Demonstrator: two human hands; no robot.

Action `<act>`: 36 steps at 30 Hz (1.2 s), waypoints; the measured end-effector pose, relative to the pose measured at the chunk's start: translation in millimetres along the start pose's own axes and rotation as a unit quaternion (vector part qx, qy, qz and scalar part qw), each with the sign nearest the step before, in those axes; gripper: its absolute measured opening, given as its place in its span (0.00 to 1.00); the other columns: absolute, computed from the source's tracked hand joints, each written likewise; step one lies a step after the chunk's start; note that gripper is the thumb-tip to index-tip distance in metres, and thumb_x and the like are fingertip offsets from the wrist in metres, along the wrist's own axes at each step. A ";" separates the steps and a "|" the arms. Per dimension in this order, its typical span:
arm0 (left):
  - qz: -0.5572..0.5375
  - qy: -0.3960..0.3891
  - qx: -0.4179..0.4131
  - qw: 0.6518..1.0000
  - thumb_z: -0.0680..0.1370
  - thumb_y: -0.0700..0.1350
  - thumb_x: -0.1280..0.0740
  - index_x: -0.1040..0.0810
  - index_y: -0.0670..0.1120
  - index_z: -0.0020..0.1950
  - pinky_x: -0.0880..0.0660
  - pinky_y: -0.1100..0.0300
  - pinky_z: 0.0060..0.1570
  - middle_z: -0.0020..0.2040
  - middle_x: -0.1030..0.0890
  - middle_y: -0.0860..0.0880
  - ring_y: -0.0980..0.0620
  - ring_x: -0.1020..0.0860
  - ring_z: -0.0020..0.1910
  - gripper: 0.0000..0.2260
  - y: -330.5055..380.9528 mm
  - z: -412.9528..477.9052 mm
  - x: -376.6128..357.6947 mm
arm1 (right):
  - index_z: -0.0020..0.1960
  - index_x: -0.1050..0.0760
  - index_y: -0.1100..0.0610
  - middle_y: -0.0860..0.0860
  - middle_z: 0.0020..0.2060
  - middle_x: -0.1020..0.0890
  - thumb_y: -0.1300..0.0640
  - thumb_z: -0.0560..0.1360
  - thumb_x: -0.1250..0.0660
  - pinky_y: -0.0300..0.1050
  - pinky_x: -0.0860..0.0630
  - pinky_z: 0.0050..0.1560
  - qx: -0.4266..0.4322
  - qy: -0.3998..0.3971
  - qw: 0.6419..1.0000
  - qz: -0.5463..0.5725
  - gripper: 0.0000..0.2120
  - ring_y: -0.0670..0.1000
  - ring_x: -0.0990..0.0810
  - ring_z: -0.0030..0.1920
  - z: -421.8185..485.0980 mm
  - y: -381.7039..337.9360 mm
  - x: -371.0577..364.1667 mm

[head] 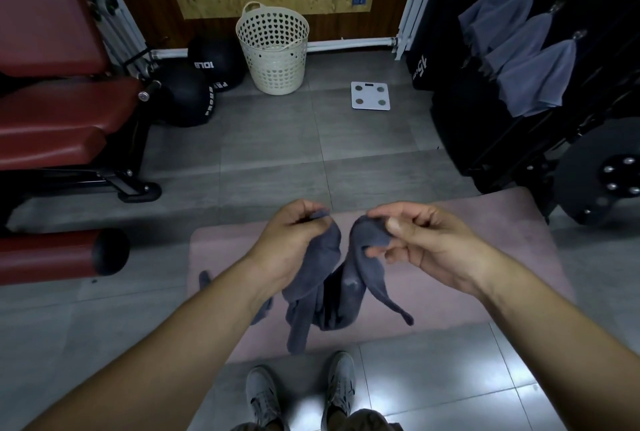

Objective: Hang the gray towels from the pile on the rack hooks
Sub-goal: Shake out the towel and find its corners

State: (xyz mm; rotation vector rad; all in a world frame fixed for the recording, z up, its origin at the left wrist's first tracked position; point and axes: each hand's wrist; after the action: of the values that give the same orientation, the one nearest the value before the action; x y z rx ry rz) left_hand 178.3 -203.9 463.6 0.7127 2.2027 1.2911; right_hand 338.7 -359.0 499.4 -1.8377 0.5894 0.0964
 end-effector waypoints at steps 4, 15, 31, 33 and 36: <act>-0.051 -0.005 0.001 0.999 0.76 0.36 0.28 0.15 0.45 0.44 0.23 0.49 0.58 0.45 0.15 0.43 0.45 0.18 0.49 0.05 2.7 -5.1 -3.3 | 0.67 0.26 0.63 0.63 0.60 0.18 0.71 0.73 0.30 0.53 0.20 0.58 -0.007 -0.059 0.997 -0.056 0.23 0.64 0.18 0.60 -4.0 -1.4 -5.2; -0.042 0.022 -0.013 0.999 0.77 0.37 0.29 0.14 0.46 0.45 0.24 0.37 0.62 0.49 0.14 0.40 0.36 0.18 0.56 0.06 3.5 -28.8 -4.2 | 0.41 0.17 0.54 0.51 0.38 0.19 0.61 0.75 0.27 0.40 0.23 0.43 0.100 0.041 0.902 -0.418 0.05 0.45 0.20 0.39 6.5 -9.6 -30.1; -0.247 -0.033 0.018 0.968 0.75 0.36 0.32 0.22 0.32 0.60 0.26 0.43 0.66 0.60 0.21 0.30 0.33 0.21 0.62 0.15 -2.6 -43.9 -2.7 | 0.36 0.22 0.55 0.54 0.29 0.21 0.50 0.74 0.26 0.48 0.27 0.32 0.108 0.095 0.885 -0.442 0.12 0.54 0.26 0.30 18.1 -17.0 -52.8; -0.242 -0.041 -0.002 0.969 0.76 0.34 0.31 0.22 0.32 0.61 0.26 0.44 0.66 0.60 0.20 0.30 0.34 0.21 0.62 0.14 -4.2 -45.1 -3.5 | 0.36 0.23 0.58 0.52 0.26 0.24 0.53 0.73 0.25 0.42 0.32 0.29 0.102 0.111 0.907 -0.393 0.13 0.48 0.30 0.28 19.4 -12.5 -53.4; -0.177 -0.038 -0.034 0.983 0.72 0.31 0.29 0.17 0.39 0.54 0.21 0.54 0.58 0.53 0.15 0.38 0.43 0.17 0.56 0.12 -0.6 -47.3 -7.8 | 0.37 0.24 0.63 0.55 0.29 0.24 0.58 0.73 0.24 0.36 0.32 0.28 0.071 0.118 0.952 -0.274 0.12 0.47 0.29 0.29 21.7 -9.6 -56.7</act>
State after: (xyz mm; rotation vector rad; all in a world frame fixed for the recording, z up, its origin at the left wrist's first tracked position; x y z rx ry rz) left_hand 153.8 -239.3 484.8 0.3187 2.0952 1.1299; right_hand 298.4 -317.4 519.9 -1.8202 0.2213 -0.5312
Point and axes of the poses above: each hand's wrist, its own z-axis towards the middle knuckle, its own x-axis out of the back of the hand, y = z × x
